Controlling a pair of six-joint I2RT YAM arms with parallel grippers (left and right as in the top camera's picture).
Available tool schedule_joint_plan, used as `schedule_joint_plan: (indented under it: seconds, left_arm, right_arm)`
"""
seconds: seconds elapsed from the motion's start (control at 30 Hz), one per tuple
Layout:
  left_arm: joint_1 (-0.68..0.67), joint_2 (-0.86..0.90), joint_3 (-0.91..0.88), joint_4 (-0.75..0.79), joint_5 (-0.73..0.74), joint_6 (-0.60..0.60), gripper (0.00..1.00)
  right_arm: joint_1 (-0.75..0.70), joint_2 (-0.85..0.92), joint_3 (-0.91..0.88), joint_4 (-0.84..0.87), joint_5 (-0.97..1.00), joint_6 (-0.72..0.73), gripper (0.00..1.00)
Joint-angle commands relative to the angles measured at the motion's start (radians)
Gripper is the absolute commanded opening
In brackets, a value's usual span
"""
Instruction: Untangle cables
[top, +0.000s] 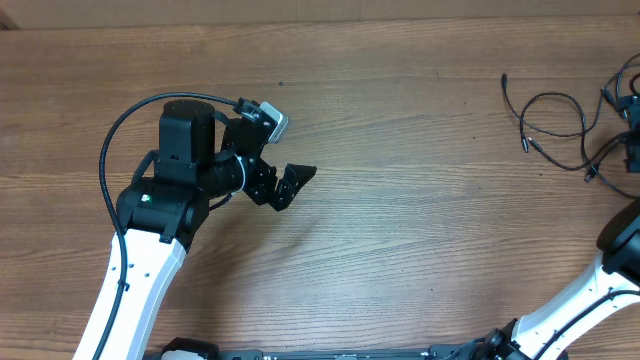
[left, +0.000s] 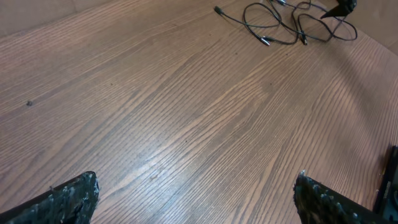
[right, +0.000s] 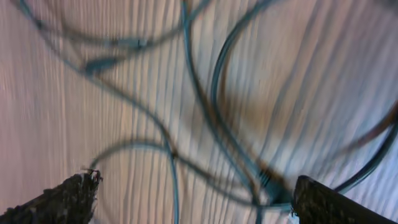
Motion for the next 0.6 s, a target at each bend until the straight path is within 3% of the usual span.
schedule_joint_plan:
  seconds: [0.0,0.3,0.57]
  left_arm:
    - [-0.002,-0.009,0.012,0.000,-0.003,-0.011,1.00]
    - [-0.002,-0.009,0.012,0.000,-0.003,-0.011,1.00]
    - [-0.002,-0.009,0.012,0.000,-0.003,-0.011,1.00]
  right_arm:
    - [0.024,-0.003,0.014,-0.005,-0.247,-0.145,1.00]
    - [0.214,-0.003,0.014,-0.116,-0.327,-0.334,1.00]
    - [0.472,-0.003,0.014,-0.132,-0.313,-0.342,1.00]
